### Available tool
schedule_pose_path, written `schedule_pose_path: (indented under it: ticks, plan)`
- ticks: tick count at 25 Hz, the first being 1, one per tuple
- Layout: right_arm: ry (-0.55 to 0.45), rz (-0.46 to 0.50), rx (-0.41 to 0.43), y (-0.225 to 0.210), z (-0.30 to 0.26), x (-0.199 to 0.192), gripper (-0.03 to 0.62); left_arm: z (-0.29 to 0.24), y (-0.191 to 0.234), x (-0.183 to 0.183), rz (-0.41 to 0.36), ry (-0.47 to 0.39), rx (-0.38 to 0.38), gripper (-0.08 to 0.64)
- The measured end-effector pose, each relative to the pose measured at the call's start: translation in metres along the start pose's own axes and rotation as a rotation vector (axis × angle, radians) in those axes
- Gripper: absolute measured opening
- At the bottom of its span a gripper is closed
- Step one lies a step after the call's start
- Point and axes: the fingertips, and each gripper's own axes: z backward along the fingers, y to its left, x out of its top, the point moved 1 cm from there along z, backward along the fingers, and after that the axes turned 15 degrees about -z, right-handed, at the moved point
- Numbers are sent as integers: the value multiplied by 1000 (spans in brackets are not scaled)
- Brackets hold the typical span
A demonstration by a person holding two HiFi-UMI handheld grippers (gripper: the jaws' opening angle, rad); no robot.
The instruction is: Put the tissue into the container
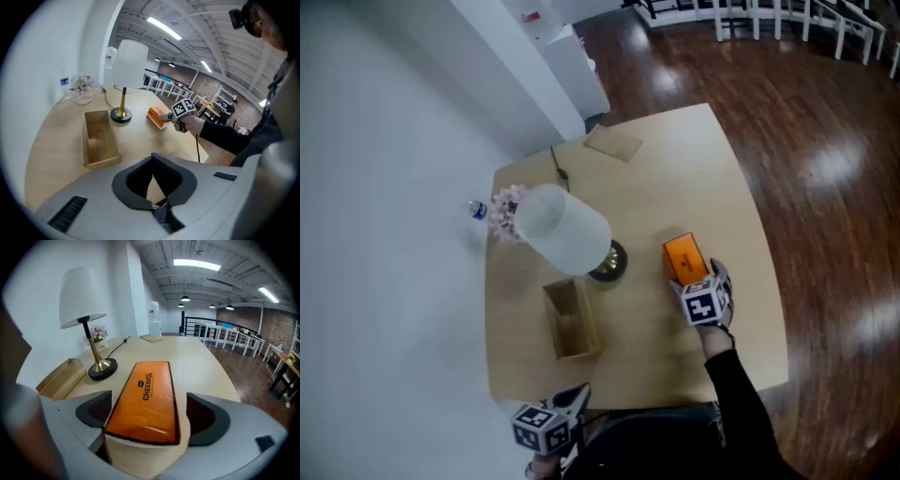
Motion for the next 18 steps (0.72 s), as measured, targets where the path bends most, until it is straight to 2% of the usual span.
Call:
schedule_pose_path:
  ticks: [9,12,15,18]
  plan:
    - [80,-17,-13,-15,-22,1,485,2,-1,-9,78,-11,62,0]
    - [118,-50,-11,-17,-17,-1,432,0,9,-13,95,-34,63,0]
    - [138,-86,7,-8,4,-10,423,-1,28,-11,91,-74,55,0]
    - [83,-86,-7,7,38,-10,423,-6,52,-2,52,-119,41,0]
